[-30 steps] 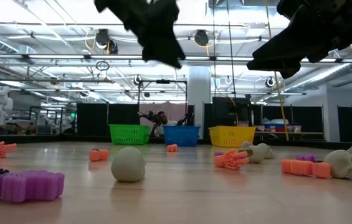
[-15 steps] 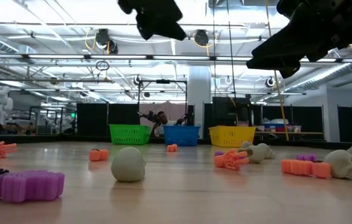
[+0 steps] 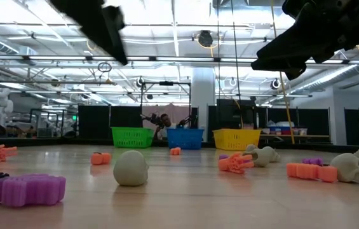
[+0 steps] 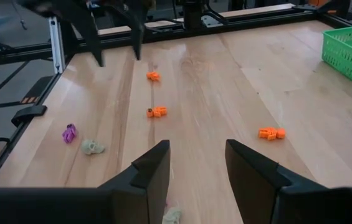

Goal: Sort Halloween decoration
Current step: Put the orange skeleton toy into the yellow bin

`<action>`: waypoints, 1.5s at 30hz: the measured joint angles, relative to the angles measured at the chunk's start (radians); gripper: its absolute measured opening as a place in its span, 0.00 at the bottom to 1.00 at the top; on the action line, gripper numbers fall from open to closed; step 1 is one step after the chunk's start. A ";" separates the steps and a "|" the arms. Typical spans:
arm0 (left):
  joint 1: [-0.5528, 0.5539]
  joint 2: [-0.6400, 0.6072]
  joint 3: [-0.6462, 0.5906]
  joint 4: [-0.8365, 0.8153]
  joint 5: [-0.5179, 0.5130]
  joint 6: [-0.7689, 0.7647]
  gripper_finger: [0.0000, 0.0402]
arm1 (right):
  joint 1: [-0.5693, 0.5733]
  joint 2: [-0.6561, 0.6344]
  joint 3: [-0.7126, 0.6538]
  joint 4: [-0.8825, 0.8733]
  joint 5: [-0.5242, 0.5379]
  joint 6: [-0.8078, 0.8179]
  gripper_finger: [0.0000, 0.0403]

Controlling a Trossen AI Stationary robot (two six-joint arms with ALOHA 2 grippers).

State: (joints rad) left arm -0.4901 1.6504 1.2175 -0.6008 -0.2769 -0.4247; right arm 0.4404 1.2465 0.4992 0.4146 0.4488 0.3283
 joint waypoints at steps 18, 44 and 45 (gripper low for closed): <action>-0.067 0.130 -0.046 -0.001 -0.070 -0.060 0.55 | 0.056 0.153 0.000 0.083 -0.111 0.056 0.36; 0.054 0.193 -0.046 -0.076 -0.017 1.180 0.55 | 0.083 0.283 0.000 0.315 -0.111 -0.134 0.36; 0.070 0.193 -0.046 -0.073 0.029 1.211 0.55 | 0.083 0.283 0.000 0.315 -0.111 -0.135 0.36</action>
State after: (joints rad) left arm -0.4198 1.8431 1.1713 -0.6742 -0.2476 0.7860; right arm 0.5236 1.5299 0.4995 0.7292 0.3382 0.1932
